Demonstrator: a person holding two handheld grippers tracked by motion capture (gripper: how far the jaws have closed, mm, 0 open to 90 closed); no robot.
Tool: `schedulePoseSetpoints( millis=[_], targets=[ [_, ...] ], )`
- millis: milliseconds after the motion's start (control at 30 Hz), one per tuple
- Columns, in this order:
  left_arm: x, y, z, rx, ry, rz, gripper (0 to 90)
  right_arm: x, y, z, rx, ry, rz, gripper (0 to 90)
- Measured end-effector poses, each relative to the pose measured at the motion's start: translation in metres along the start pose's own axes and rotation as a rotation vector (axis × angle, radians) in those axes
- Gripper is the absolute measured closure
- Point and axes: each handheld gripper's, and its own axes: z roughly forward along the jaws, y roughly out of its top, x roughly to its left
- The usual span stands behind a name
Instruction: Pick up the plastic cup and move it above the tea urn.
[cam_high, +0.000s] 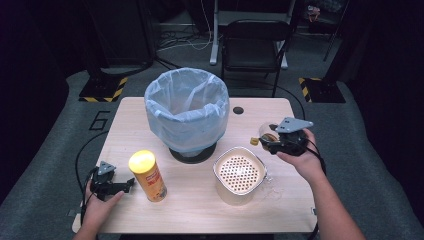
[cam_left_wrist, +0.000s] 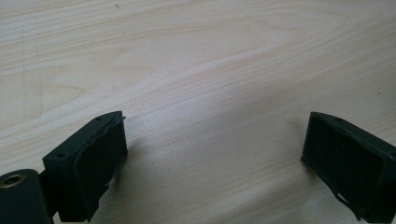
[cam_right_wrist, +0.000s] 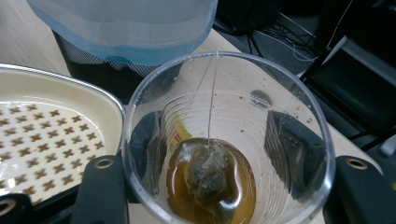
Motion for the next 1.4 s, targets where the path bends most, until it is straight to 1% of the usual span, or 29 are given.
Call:
schedulePoseSetpoints(
  millis=[67, 133, 233, 300, 467, 500, 600, 733, 767, 833, 867, 900, 933, 1000, 1033, 1167, 1233, 1267, 1333, 1400],
  targets=[
    [0.0, 0.0, 0.0, 0.001, 0.0, 0.002, 6.3, 0.004, 0.005, 0.005, 0.008, -0.022, -0.066, 38.9],
    [0.0, 0.0, 0.0, -0.002, 0.0, -0.001, 6.3, 0.012, 0.01, 0.01, 0.009, -0.049, -0.13, 38.9],
    [0.0, 0.0, 0.0, -0.001, 0.0, 0.0, 6.3, 0.018, 0.015, 0.013, 0.007, -0.069, -0.195, 39.0],
    [0.0, 0.0, 0.0, -0.001, 0.0, 0.001, 6.3, 0.023, 0.018, 0.016, 0.003, -0.074, -0.212, 39.0],
    [0.0, 0.0, 0.0, 0.0, 0.0, 0.001, 6.3, 0.029, 0.019, 0.023, 0.011, -0.079, -0.284, 39.1],
    [0.0, 0.0, 0.0, 0.0, 0.0, 0.002, 6.3, 0.031, 0.019, 0.024, 0.008, -0.087, -0.294, 39.1],
    [0.0, 0.0, 0.0, -0.001, 0.0, 0.001, 6.3, 0.035, 0.019, 0.026, 0.007, -0.087, -0.326, 39.2],
    [0.0, 0.0, 0.0, 0.0, 0.0, 0.001, 6.3, 0.037, 0.019, 0.026, 0.006, -0.091, -0.34, 39.2],
    [0.0, 0.0, 0.0, 0.0, 0.0, 0.002, 6.3, 0.037, 0.019, 0.026, 0.005, -0.09, -0.352, 39.2],
    [0.0, 0.0, 0.0, -0.001, 0.0, 0.0, 6.3, 0.038, 0.019, 0.025, -0.003, -0.1, -0.351, 39.3],
    [0.0, 0.0, 0.0, -0.001, 0.0, 0.0, 6.3, 0.039, 0.018, 0.025, -0.004, -0.101, -0.373, 39.3],
    [0.0, 0.0, 0.0, -0.001, 0.0, 0.0, 6.3, 0.039, 0.018, 0.025, -0.013, -0.112, -0.387, 39.4],
    [0.0, 0.0, 0.0, -0.001, -0.001, 0.001, 6.3, 0.041, 0.018, 0.024, -0.011, -0.117, -0.391, 39.4],
    [0.0, 0.0, 0.0, 0.0, -0.001, 0.004, 6.3, 0.044, 0.018, 0.024, -0.006, -0.129, -0.433, 39.5],
    [0.0, 0.0, 0.0, -0.002, 0.0, 0.005, 6.3, 0.048, 0.017, 0.024, -0.004, -0.141, -0.446, 39.6],
    [0.0, 0.0, 0.0, -0.001, 0.001, 0.005, 6.3, 0.062, 0.018, 0.024, 0.016, -0.187, -0.538, 39.8],
    [0.0, 0.0, 0.0, -0.002, 0.001, 0.005, 6.3, 0.071, 0.018, 0.022, 0.028, -0.222, -0.601, 39.9],
    [0.0, 0.0, 0.0, -0.001, 0.0, 0.004, 6.3, 0.076, 0.018, 0.022, 0.031, -0.246, -0.643, 39.9],
    [0.0, 0.0, 0.0, -0.002, 0.001, 0.005, 6.3, 0.085, 0.017, 0.021, 0.045, -0.296, -0.708, 40.0],
    [0.0, 0.0, 0.0, -0.002, 0.001, 0.005, 6.3, 0.095, 0.017, 0.022, 0.065, -0.349, -0.81, 40.2]
  ],
)
